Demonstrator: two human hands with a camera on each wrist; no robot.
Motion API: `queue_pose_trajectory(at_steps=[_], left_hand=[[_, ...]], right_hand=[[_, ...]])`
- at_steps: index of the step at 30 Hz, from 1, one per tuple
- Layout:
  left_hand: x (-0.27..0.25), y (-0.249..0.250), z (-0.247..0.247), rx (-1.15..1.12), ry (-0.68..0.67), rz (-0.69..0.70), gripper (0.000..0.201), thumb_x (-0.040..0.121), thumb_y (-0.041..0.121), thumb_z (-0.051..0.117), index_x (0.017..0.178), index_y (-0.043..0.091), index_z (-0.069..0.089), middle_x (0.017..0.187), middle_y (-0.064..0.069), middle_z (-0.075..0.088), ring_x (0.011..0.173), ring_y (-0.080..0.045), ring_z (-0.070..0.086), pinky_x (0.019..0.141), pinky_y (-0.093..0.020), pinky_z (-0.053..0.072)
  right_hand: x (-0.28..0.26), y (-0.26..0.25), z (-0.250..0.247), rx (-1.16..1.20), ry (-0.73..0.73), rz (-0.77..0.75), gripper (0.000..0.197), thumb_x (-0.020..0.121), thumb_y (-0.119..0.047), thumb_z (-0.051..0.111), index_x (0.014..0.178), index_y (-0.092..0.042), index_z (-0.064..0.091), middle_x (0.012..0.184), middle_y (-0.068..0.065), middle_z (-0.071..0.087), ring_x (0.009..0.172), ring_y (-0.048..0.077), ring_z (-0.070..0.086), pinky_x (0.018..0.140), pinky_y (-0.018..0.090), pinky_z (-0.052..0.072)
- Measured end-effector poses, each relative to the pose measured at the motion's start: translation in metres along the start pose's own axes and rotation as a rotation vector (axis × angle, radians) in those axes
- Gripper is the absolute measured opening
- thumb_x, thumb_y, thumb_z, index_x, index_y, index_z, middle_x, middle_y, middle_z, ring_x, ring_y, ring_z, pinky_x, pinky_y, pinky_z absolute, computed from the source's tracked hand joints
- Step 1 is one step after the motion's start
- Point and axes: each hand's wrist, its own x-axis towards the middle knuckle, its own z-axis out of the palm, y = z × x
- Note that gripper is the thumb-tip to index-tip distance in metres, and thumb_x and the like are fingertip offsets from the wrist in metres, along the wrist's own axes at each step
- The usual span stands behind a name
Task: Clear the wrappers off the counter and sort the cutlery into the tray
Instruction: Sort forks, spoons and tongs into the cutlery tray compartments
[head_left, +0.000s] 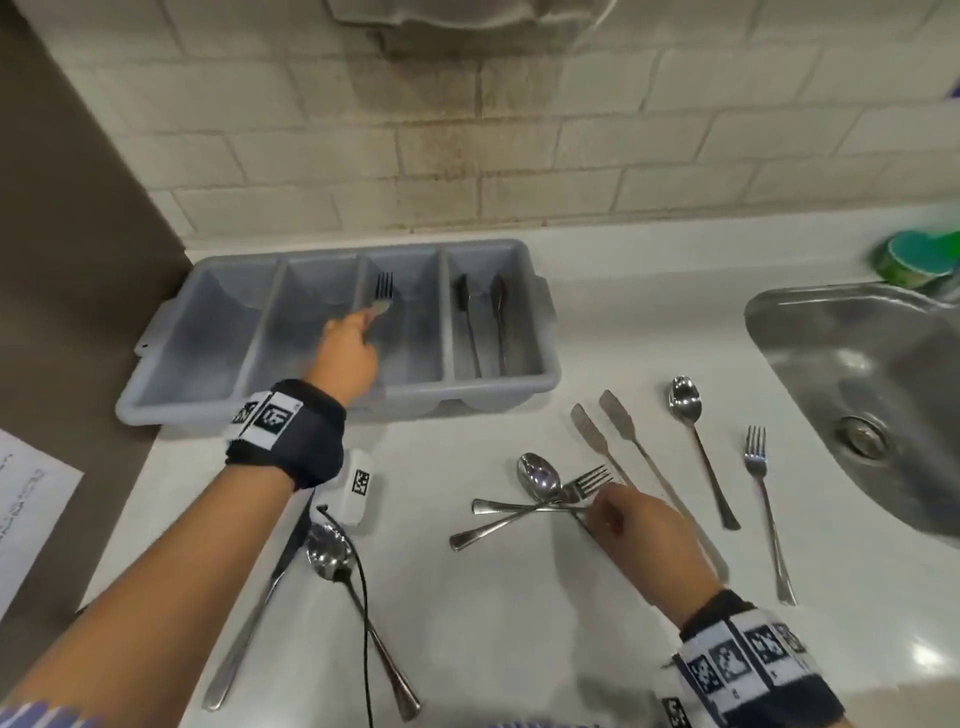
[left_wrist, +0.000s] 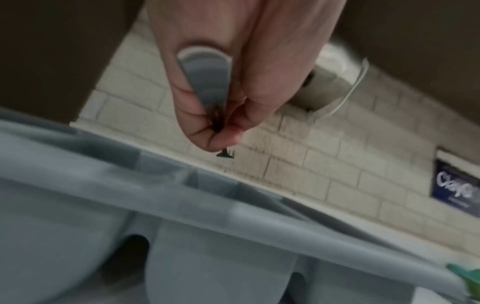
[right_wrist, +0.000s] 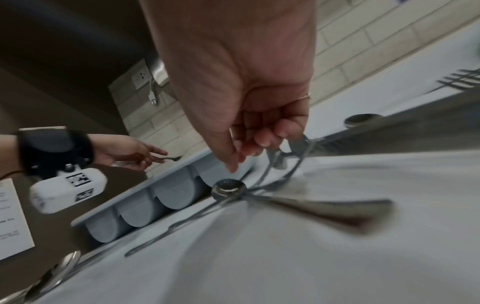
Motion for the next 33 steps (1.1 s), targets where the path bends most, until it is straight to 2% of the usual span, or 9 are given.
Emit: queue_pose_trajectory(at_steps=[7, 11, 14, 17, 18, 21, 24, 27, 33], left_hand=[[0.054, 0.008, 0.037, 0.363, -0.299, 0.056, 0.036, 0.091, -0.002, 0.045, 0.126, -0.004, 0.056, 0.135, -0.024, 0.054, 0.124, -0.039, 0.05, 0.106, -0.039, 0.039], [0.05, 0.003, 0.044, 0.459, -0.355, 0.092, 0.033, 0.091, 0.0, 0.049, 0.122, -0.001, 0.06, 0.132, -0.023, 0.057, 0.12, -0.037, 0.053, 0.102, -0.036, 0.042], [0.042, 0.012, 0.038, 0.329, -0.186, 0.115, 0.035, 0.09, -0.002, 0.046, 0.122, -0.002, 0.06, 0.13, -0.027, 0.057, 0.119, -0.041, 0.053, 0.102, -0.041, 0.042], [0.002, 0.032, 0.034, 0.111, 0.146, 0.318, 0.024, 0.087, 0.008, 0.053, 0.107, 0.008, 0.066, 0.115, -0.021, 0.063, 0.104, -0.038, 0.059, 0.096, -0.043, 0.048], [-0.021, 0.039, 0.037, 0.059, 0.148, 0.408, 0.017, 0.086, 0.013, 0.056, 0.099, 0.011, 0.067, 0.105, -0.014, 0.064, 0.095, -0.032, 0.06, 0.09, -0.04, 0.05], [-0.092, 0.053, 0.068, 0.145, -0.182, 0.497, 0.016, 0.086, 0.029, 0.057, 0.088, 0.018, 0.067, 0.089, 0.002, 0.062, 0.084, -0.017, 0.058, 0.078, -0.03, 0.048], [-0.12, 0.048, 0.113, 0.402, -0.417, 0.41, 0.028, 0.084, 0.036, 0.058, 0.103, 0.016, 0.064, 0.106, -0.005, 0.064, 0.099, -0.024, 0.059, 0.085, -0.035, 0.048], [-0.127, 0.044, 0.134, 0.512, -0.5, 0.343, 0.034, 0.086, 0.028, 0.06, 0.114, 0.009, 0.059, 0.119, -0.012, 0.06, 0.108, -0.03, 0.057, 0.091, -0.038, 0.047], [-0.12, 0.04, 0.128, 0.38, -0.562, 0.208, 0.022, 0.085, 0.016, 0.06, 0.102, 0.007, 0.071, 0.109, -0.016, 0.069, 0.102, -0.031, 0.063, 0.088, -0.033, 0.047]], right_hand=[[-0.017, 0.021, 0.02, 0.028, -0.039, 0.09, 0.017, 0.081, -0.028, 0.064, 0.096, -0.02, 0.065, 0.076, -0.01, 0.053, 0.07, 0.009, 0.048, 0.052, 0.006, 0.027], [-0.016, 0.023, 0.027, 0.069, 0.051, 0.073, 0.01, 0.082, -0.017, 0.063, 0.084, -0.012, 0.072, 0.085, 0.001, 0.069, 0.07, 0.009, 0.048, 0.053, 0.001, 0.022], [-0.015, 0.022, 0.029, 0.03, 0.074, 0.074, 0.011, 0.08, -0.014, 0.061, 0.076, -0.01, 0.071, 0.082, 0.004, 0.071, 0.066, 0.01, 0.048, 0.05, 0.006, 0.023], [-0.012, 0.023, 0.029, 0.03, 0.074, 0.107, 0.011, 0.076, -0.013, 0.06, 0.071, -0.01, 0.069, 0.07, 0.003, 0.064, 0.063, 0.013, 0.047, 0.048, 0.008, 0.022], [-0.011, 0.023, 0.029, 0.034, 0.07, 0.122, 0.01, 0.075, -0.013, 0.06, 0.07, -0.011, 0.068, 0.067, 0.0, 0.059, 0.063, 0.013, 0.048, 0.048, 0.007, 0.022], [-0.01, 0.022, 0.028, 0.058, 0.044, 0.158, 0.005, 0.074, -0.015, 0.062, 0.069, -0.016, 0.064, 0.067, -0.005, 0.053, 0.064, 0.013, 0.049, 0.048, 0.007, 0.025], [-0.011, 0.019, 0.023, 0.084, 0.019, 0.174, 0.014, 0.074, -0.015, 0.061, 0.064, -0.019, 0.052, 0.058, -0.007, 0.05, 0.057, 0.012, 0.047, 0.045, 0.011, 0.026], [-0.012, 0.017, 0.018, 0.074, 0.008, 0.141, 0.011, 0.074, -0.014, 0.059, 0.066, -0.019, 0.052, 0.054, -0.01, 0.045, 0.051, 0.005, 0.042, 0.044, 0.012, 0.023], [-0.014, 0.011, -0.017, -0.061, -0.106, 0.035, 0.014, 0.084, -0.021, 0.055, 0.097, -0.018, 0.059, 0.074, -0.004, 0.054, 0.061, 0.012, 0.049, 0.045, 0.013, 0.028]])
